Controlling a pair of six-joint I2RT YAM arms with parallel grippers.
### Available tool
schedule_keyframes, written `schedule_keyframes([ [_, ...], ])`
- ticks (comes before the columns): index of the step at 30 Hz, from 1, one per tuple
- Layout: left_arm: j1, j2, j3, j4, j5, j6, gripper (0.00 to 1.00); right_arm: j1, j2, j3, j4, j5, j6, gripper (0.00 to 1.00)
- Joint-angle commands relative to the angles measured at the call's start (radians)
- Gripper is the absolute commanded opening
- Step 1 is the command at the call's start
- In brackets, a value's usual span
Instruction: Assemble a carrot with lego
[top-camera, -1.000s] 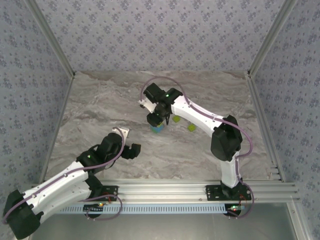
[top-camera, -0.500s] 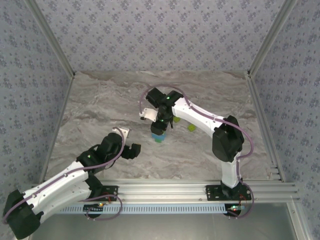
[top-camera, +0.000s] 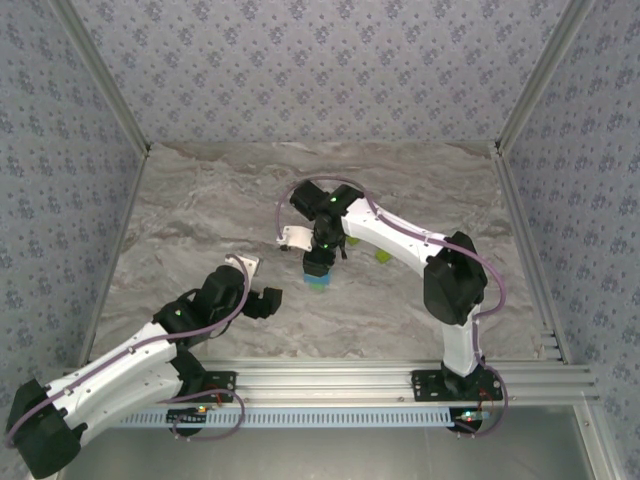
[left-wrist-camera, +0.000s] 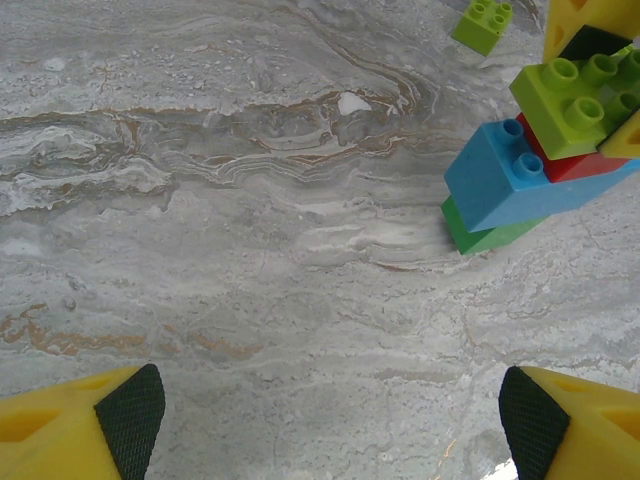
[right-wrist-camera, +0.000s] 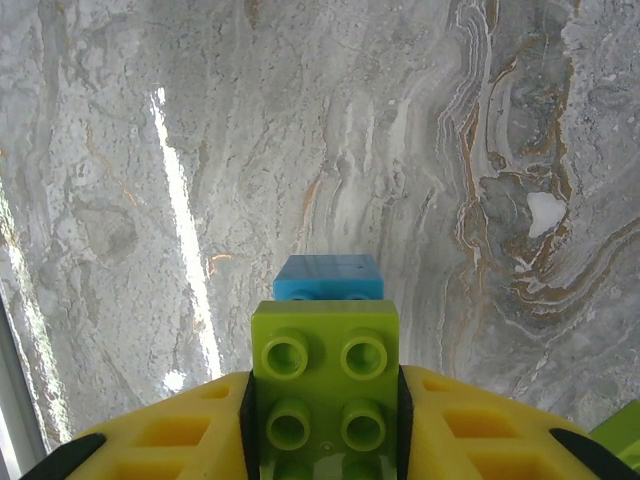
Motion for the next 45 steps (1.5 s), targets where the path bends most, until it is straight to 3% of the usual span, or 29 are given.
schedule_keyframes([
  [1, -0.008, 0.0, 0.013, 0.011, 0.008, 0.019, 0.89, 0.002, 0.021, 0.02, -0.027, -0.007, -0.072, 0.39],
  [25, -0.007, -0.002, 0.013, 0.011, 0.007, 0.019, 0.89, -0.021, 0.072, 0.01, 0.036, -0.045, -0.158, 0.45],
  [36, -0.007, -0.002, 0.013, 0.013, 0.008, 0.019, 0.89, -0.036, -0.02, 0.019, 0.058, -0.105, -0.138, 0.76],
  [42, -0.008, -0.001, 0.014, 0.013, 0.008, 0.019, 0.89, -0.065, -0.149, -0.036, 0.161, -0.045, -0.076, 0.8],
  [45, -0.008, -0.002, 0.014, 0.012, 0.006, 0.02, 0.89, -0.08, -0.247, -0.1, 0.247, 0.065, 0.019, 0.8],
])
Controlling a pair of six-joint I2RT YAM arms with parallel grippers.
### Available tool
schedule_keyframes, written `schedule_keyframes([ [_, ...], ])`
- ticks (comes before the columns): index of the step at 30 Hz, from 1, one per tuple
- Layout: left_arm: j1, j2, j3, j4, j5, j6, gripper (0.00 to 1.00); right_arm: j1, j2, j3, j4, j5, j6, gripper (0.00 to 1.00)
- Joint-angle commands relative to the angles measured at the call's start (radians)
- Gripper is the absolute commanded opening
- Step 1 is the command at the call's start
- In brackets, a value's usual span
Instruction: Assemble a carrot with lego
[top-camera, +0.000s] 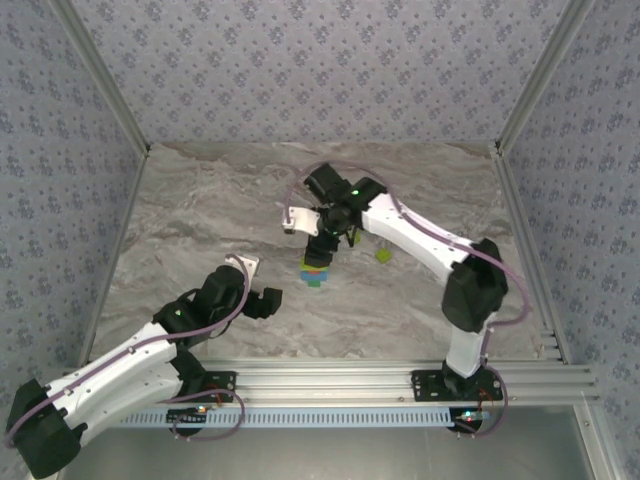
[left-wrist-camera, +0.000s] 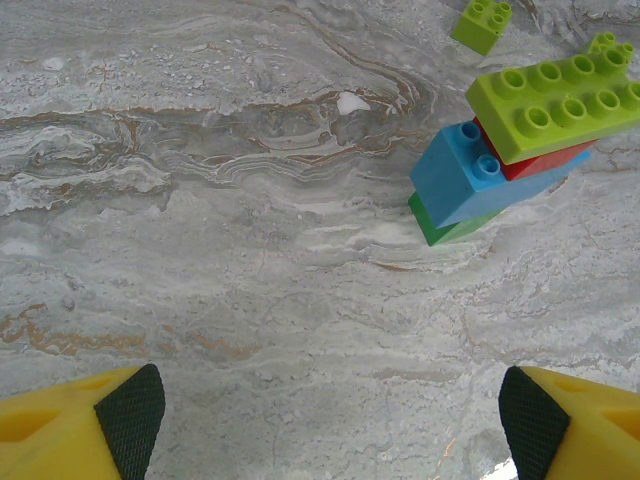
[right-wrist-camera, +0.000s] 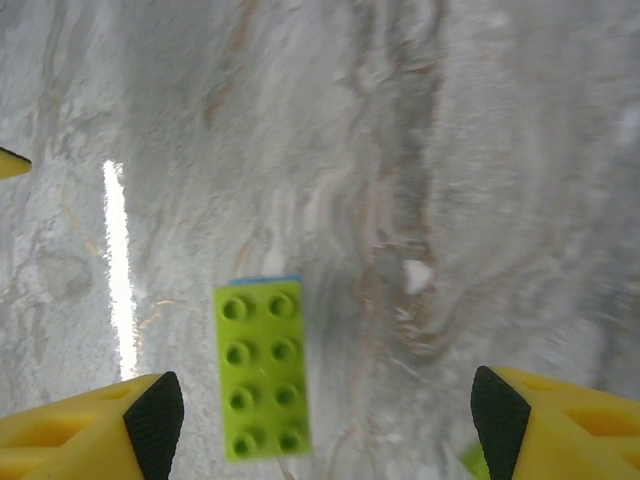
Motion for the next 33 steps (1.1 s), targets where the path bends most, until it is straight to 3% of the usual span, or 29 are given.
schedule_keyframes([
  [1, -0.007, 0.0, 0.012, 0.014, 0.006, 0.02, 0.89, -0.022, -0.126, -0.067, 0.105, 0.152, 0.137, 0.8],
  [6, -0.007, 0.007, 0.012, 0.02, 0.014, 0.022, 0.89, -0.136, -0.268, -0.289, 0.211, 0.239, 0.371, 0.82],
  [9, -0.007, 0.012, 0.013, 0.023, 0.02, 0.023, 0.89, -0.235, -0.282, -0.43, 0.282, 0.25, 0.521, 0.81],
  [13, -0.008, 0.014, 0.015, 0.023, 0.023, 0.025, 0.89, -0.292, -0.278, -0.601, 0.435, 0.245, 0.629, 0.8],
  [19, -0.008, 0.014, 0.015, 0.022, 0.018, 0.023, 0.89, -0.318, -0.266, -0.767, 0.654, 0.275, 0.703, 0.8],
  [25, -0.007, 0.024, 0.018, 0.025, 0.018, 0.024, 0.89, -0.325, -0.325, -1.011, 1.008, 0.253, 0.816, 0.79],
  [27, -0.008, 0.029, 0.018, 0.025, 0.018, 0.023, 0.89, -0.307, -0.334, -1.084, 1.121, 0.3, 0.825, 0.79],
  [30, -0.008, 0.03, 0.017, 0.025, 0.022, 0.025, 0.89, -0.233, -0.355, -1.104, 1.158, 0.426, 0.781, 0.8],
  [33, -0.008, 0.032, 0.018, 0.027, 0.024, 0.025, 0.89, -0.21, -0.348, -1.109, 1.175, 0.464, 0.773, 0.8],
])
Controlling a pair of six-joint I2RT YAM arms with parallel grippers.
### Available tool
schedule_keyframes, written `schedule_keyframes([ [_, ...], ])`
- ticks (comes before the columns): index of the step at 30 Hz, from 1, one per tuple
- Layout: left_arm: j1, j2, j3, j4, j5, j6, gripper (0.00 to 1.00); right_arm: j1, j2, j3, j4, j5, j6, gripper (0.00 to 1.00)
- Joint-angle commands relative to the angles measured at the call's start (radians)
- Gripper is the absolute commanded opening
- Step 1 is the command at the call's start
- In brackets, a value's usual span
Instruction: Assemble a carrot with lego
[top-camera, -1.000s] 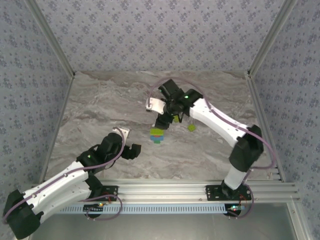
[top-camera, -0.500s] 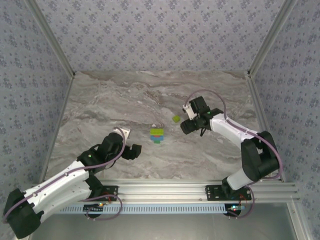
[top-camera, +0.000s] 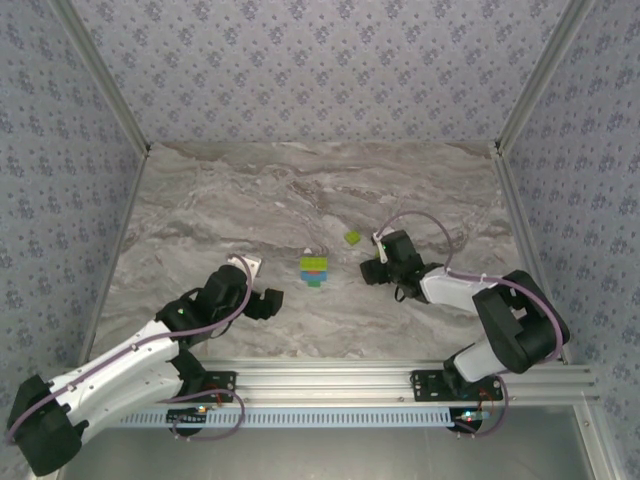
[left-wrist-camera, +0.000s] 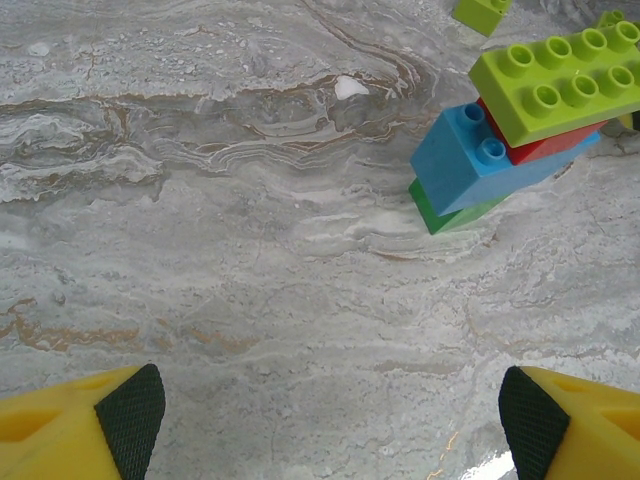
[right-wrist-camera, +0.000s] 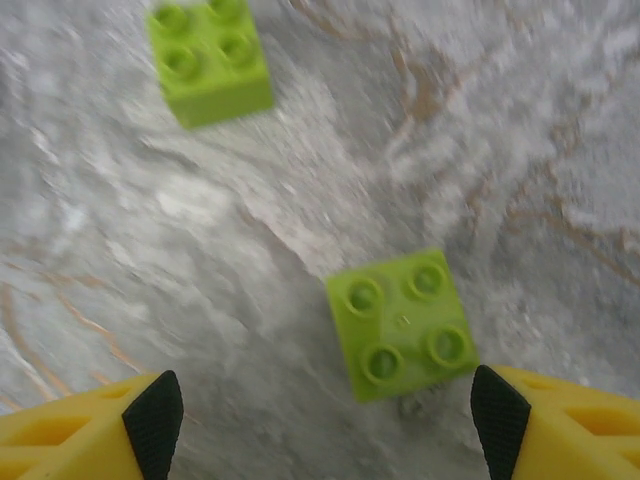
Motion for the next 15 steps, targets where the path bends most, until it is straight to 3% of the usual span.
schedule_keyframes([
  [1, -0.007, 0.005, 0.018, 0.023, 0.013, 0.017, 0.89, 0.022, -0.022, -0.002, 0.124, 0.111, 0.01, 0.8],
  [11, -0.008, -0.004, 0.017, 0.021, 0.015, 0.018, 0.89, 0.019, -0.002, 0.019, 0.106, 0.165, 0.025, 0.8],
  [15, -0.009, -0.012, 0.015, 0.022, 0.016, 0.018, 0.89, 0.0, 0.002, 0.033, 0.066, 0.105, 0.034, 0.8],
])
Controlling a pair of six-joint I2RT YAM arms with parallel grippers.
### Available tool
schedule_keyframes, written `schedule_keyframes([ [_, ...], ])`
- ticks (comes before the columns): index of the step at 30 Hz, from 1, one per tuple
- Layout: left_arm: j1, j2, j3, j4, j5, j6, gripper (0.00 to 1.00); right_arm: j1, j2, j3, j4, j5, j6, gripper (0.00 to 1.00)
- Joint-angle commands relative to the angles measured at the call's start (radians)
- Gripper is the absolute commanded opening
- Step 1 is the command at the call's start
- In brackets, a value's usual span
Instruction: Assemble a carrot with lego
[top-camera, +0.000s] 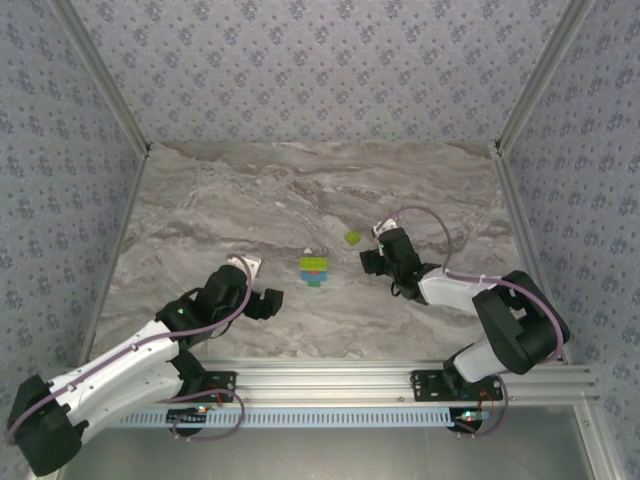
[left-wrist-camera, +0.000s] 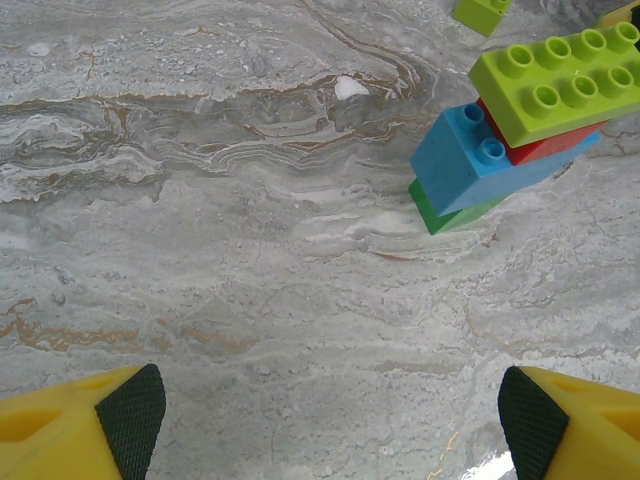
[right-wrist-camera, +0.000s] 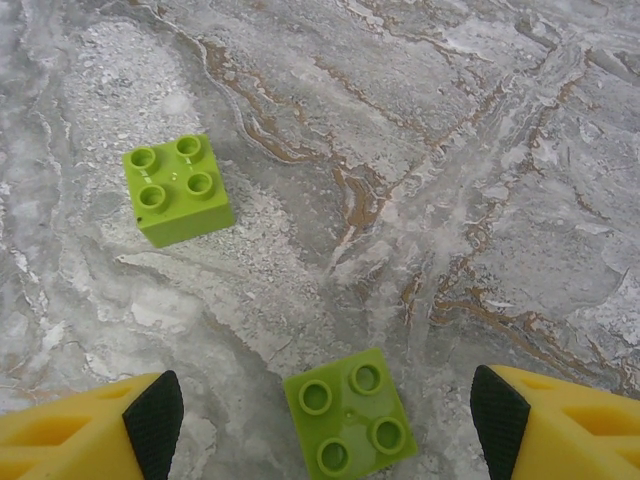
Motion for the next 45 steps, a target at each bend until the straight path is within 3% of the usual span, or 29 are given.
schedule_keyframes([
  [1, -0.009, -0.011, 0.013, 0.021, 0.015, 0.018, 0.89, -0.015, 0.007, 0.038, -0.046, -0.02, 0.027, 0.8],
  [8, -0.007, -0.029, 0.009, 0.017, 0.015, 0.017, 0.89, -0.057, 0.049, 0.099, -0.171, -0.082, 0.07, 0.76],
  [25, -0.008, -0.034, 0.007, 0.018, 0.015, 0.016, 0.89, -0.051, 0.183, 0.222, -0.369, -0.117, 0.106, 0.69],
  [41, -0.008, -0.04, 0.006, 0.016, 0.014, 0.017, 0.89, -0.045, 0.2, 0.241, -0.371, -0.138, 0.085, 0.41],
  [45, -0.009, -0.041, 0.006, 0.016, 0.015, 0.018, 0.89, -0.044, 0.142, 0.2, -0.337, -0.207, 0.05, 0.37],
])
